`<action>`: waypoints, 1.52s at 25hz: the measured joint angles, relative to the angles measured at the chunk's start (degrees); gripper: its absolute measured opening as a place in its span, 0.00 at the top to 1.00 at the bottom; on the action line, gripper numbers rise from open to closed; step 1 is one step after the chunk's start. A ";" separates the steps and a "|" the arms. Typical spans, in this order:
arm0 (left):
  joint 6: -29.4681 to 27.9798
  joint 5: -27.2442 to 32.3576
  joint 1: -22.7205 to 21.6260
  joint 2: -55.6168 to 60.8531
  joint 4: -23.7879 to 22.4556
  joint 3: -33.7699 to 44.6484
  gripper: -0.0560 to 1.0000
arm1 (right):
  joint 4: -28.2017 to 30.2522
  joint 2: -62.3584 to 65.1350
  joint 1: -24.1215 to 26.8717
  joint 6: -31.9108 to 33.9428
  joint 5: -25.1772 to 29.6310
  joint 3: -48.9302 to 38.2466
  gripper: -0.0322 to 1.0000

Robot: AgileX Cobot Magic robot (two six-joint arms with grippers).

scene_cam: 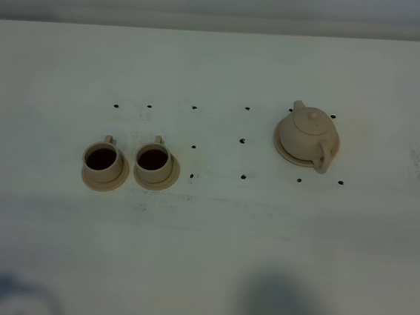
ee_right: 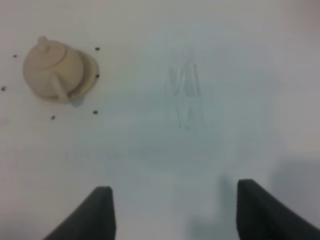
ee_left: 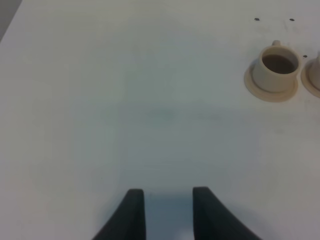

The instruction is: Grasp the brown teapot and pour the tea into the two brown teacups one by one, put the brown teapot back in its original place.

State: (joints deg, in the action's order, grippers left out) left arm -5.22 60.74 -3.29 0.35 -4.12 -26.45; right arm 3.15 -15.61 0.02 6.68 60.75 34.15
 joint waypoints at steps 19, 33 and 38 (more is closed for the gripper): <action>0.00 0.00 0.00 0.00 0.00 0.00 0.66 | 0.12 9.68 0.00 0.00 3.20 -4.14 0.48; 0.00 0.00 0.00 0.00 0.00 0.00 0.66 | 3.17 12.57 0.00 3.50 3.21 -4.21 0.48; 0.00 0.00 0.00 0.00 0.00 0.00 0.66 | 3.22 13.68 0.00 3.62 3.21 -4.27 0.48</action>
State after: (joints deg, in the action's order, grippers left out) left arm -5.22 60.74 -3.29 0.35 -4.12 -26.45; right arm 6.37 -1.93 0.02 10.30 63.96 29.88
